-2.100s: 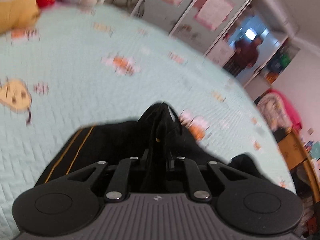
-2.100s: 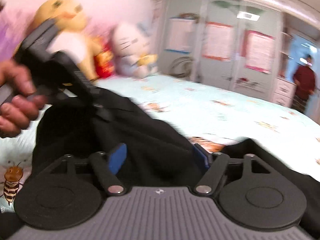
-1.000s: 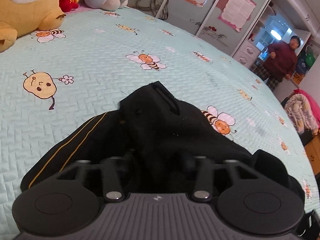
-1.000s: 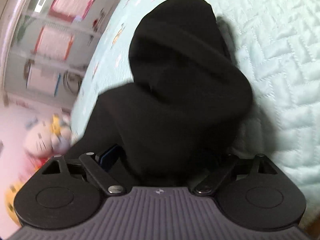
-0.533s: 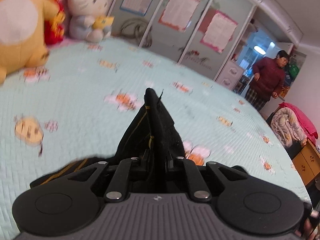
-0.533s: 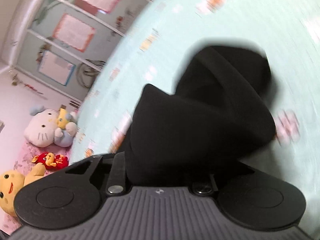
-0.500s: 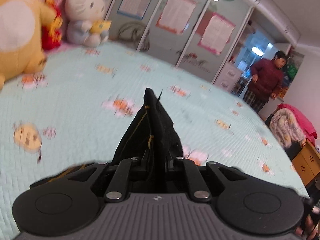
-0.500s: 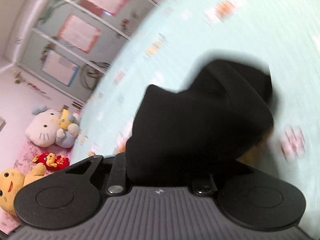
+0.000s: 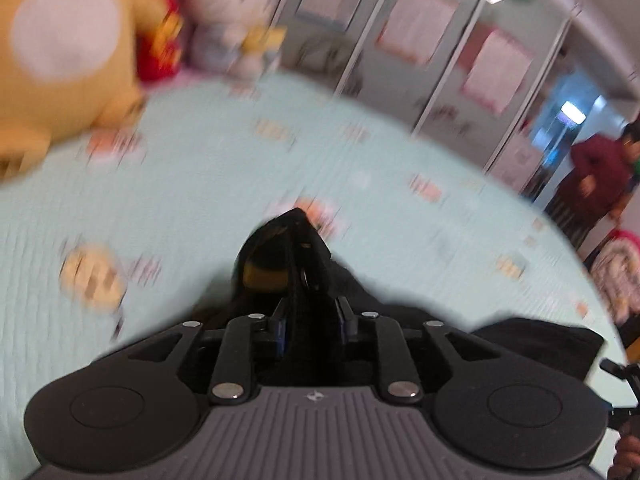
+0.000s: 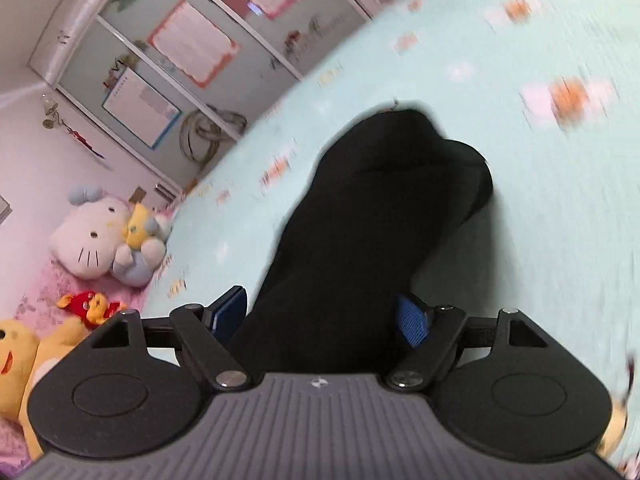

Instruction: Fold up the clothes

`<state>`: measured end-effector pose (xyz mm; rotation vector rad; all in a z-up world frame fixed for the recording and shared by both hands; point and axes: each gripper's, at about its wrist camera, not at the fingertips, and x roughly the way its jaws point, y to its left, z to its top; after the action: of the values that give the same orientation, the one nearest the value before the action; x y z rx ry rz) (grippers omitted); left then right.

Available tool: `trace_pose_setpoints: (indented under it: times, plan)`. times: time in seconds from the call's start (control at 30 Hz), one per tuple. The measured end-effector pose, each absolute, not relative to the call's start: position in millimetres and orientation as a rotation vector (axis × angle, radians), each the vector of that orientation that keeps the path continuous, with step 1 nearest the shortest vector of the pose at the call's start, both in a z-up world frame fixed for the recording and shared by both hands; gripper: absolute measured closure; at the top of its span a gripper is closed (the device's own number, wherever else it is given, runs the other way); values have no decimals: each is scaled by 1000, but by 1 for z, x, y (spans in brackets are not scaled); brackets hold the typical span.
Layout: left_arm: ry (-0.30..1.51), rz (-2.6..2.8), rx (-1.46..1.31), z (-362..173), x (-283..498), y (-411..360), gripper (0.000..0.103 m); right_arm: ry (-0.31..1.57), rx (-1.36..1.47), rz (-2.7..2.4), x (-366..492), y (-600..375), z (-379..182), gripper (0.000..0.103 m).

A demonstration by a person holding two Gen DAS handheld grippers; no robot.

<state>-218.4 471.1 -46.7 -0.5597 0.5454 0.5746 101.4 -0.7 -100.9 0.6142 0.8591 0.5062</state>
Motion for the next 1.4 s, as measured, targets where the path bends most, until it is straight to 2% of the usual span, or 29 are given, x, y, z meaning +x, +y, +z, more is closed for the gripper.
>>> trace_pose_setpoints:
  times: [0.17,0.2,0.23,0.3,0.5,0.53,0.57,0.6,0.67,0.8,0.97,1.03,1.07,1.27,1.4]
  plan:
    - [574,552,-569,-77,-283,459,78,961,680,468,20,-62,-182,24]
    - [561,549,-570,-77,-297,454,76,968,693,461,5,-69,-189,24]
    - [548,550,-580,-77,-310,448,67,971,702,451,-8,-70,-193,23]
    - [547,551,-613,-78,-327,435,61,974,729,440,-35,-71,-200,23]
    - [621,451,-646,-101,-349,385,61,992,789,480,-36,-40,-204,23]
    - [637,431,-651,-105,-348,378,61,1001,800,480,-32,-35,-205,26]
    - [654,416,-651,-108,-347,372,61,1015,797,477,-29,-29,-206,37]
    - [664,401,-651,-111,-345,367,61,1032,775,479,-20,-14,-202,55]
    - [671,371,-652,-114,-341,357,61,1035,725,480,-16,2,-196,77]
    - [677,319,-636,-115,-335,345,61,884,703,465,-31,-31,-163,91]
    - [658,255,-609,-112,-329,331,59,582,674,340,-47,-109,-100,92]
    - [662,243,-621,-118,-325,327,57,502,682,224,-53,-146,-85,87]
    - [667,239,-627,-122,-323,325,57,492,690,180,-55,-160,-84,79]
    - [714,215,-634,-131,-307,309,57,608,617,84,-77,-191,-126,61]
    - [723,230,-615,-130,-311,305,52,634,641,36,-81,-199,-145,56]
